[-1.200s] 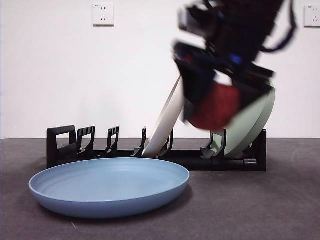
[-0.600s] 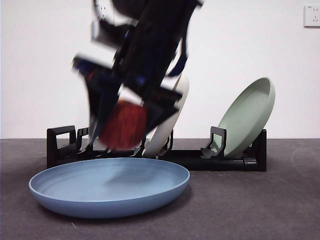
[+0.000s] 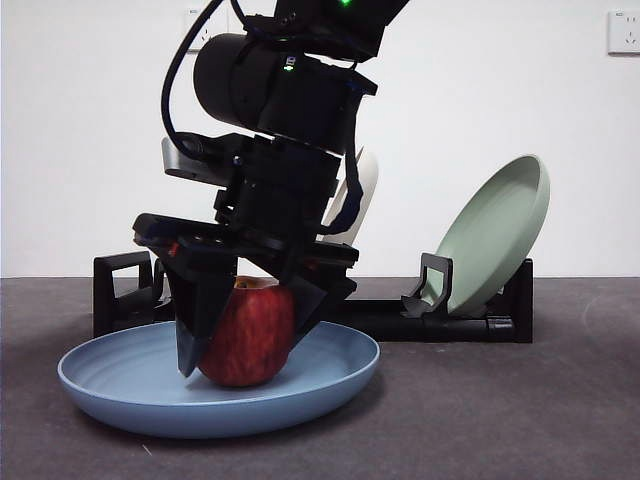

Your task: Take the blue plate from the plate rack,put the plate on the table,take the apple from the table,put the apple in the plate

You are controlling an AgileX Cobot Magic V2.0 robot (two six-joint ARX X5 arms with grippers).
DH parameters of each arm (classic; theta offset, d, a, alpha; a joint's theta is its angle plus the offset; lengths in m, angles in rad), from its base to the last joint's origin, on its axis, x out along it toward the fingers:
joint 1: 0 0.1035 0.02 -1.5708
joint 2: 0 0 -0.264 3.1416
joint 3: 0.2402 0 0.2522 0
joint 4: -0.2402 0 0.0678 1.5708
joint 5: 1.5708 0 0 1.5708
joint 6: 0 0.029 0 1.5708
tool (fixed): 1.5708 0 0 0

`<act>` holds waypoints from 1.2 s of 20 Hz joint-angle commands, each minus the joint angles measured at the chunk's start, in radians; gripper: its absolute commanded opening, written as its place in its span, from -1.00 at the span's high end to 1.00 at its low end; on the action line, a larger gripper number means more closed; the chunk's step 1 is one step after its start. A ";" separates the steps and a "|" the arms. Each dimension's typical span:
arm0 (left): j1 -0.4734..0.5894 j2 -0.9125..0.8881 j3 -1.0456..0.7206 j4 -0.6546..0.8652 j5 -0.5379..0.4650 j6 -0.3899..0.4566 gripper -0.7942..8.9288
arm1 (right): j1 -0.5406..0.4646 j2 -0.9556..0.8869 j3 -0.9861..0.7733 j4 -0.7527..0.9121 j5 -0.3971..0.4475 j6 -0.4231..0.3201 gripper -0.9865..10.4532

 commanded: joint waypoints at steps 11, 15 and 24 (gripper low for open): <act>0.002 -0.002 0.000 0.008 0.221 -0.041 -0.13 | 0.002 -0.175 0.007 -0.071 0.003 -0.006 -0.05; 0.002 0.016 0.000 0.057 0.377 -0.030 -0.13 | -0.016 -0.314 0.007 -0.133 0.003 -0.019 -0.05; 0.002 0.121 0.000 0.242 0.737 0.099 -0.12 | -0.134 -0.653 0.007 -0.209 0.003 -0.058 0.25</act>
